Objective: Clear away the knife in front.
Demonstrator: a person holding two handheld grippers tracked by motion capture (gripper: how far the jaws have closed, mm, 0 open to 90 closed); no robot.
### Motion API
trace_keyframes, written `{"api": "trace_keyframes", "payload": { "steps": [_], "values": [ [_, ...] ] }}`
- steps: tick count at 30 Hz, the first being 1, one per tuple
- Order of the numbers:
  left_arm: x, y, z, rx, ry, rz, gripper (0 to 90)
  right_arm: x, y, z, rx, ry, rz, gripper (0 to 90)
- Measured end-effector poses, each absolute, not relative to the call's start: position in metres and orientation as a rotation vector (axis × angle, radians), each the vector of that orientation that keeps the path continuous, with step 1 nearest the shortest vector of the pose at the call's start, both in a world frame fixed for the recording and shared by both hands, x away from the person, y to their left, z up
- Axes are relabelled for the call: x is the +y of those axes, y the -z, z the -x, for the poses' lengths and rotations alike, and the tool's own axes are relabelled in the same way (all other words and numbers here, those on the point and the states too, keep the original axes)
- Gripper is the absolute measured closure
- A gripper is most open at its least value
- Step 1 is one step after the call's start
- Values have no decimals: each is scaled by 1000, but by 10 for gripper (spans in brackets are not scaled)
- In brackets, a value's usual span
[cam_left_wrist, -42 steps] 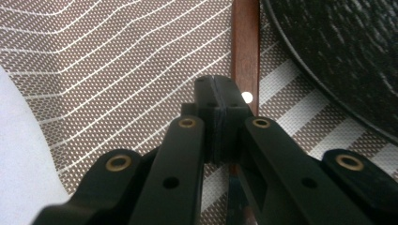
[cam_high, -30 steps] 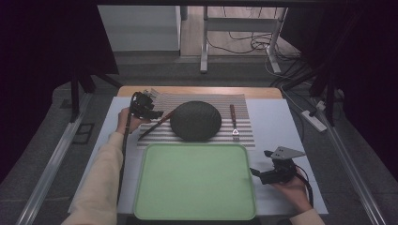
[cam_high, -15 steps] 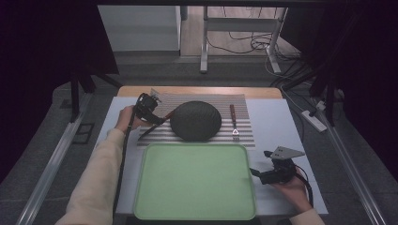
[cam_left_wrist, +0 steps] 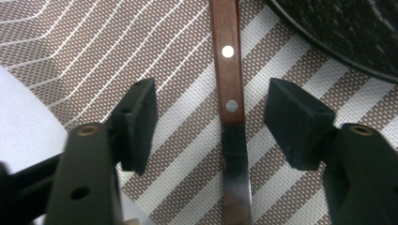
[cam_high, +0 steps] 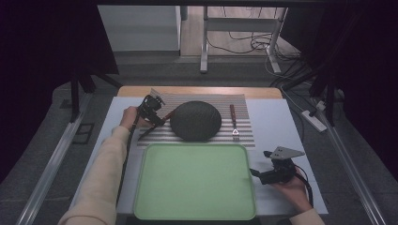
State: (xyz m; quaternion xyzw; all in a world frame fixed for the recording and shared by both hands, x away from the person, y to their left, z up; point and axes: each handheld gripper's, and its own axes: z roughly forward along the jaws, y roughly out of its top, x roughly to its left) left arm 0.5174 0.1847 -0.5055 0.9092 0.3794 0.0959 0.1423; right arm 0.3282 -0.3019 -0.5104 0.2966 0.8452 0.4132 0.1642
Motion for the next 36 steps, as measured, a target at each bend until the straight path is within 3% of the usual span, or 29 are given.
{"api": "trace_keyframes", "payload": {
  "steps": [3,10,16,18,36],
  "values": [
    [185,507,-520,1083,-236,-2640,452,-302,510,-328,2409,-1178,-845,70],
    [185,509,-521,1038,-133,-2636,701,-303,510,-328,2411,-1179,-847,70],
    [186,509,-524,1030,-101,-2641,725,-303,510,-328,2410,-1181,-848,70],
    [186,508,-524,1037,-103,-2644,774,-303,510,-328,2410,-1181,-848,70],
    [175,504,-520,1052,-172,-2719,780,-303,511,-328,2416,-1181,-846,71]
  ]
}}
